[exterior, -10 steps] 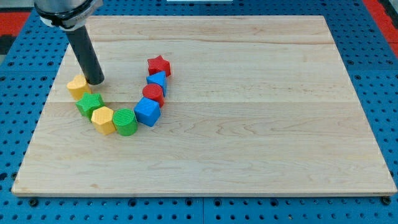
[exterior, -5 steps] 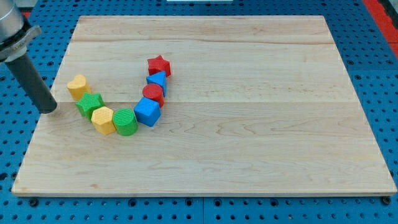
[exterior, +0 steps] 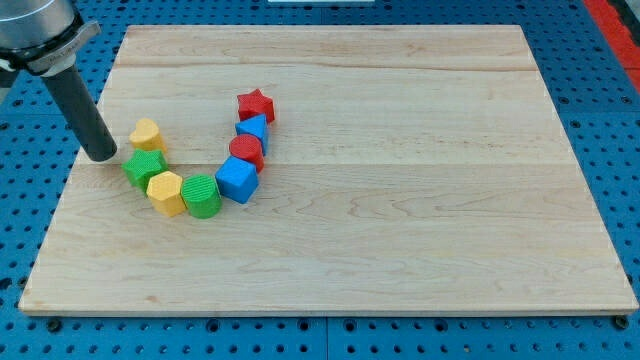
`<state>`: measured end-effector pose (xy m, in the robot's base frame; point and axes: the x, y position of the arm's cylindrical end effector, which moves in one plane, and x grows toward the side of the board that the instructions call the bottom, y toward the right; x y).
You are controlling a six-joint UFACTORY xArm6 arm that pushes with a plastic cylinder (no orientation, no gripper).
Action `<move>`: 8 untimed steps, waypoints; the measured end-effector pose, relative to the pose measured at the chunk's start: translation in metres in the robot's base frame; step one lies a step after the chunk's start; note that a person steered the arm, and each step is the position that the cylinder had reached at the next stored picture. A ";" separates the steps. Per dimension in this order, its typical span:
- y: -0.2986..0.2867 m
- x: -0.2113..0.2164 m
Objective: Push the yellow heart towards the red circle
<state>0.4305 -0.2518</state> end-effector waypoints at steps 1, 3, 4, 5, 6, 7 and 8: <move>0.012 0.000; 0.031 -0.019; 0.046 -0.033; 0.061 -0.033; 0.076 -0.033; 0.076 -0.030; 0.076 -0.018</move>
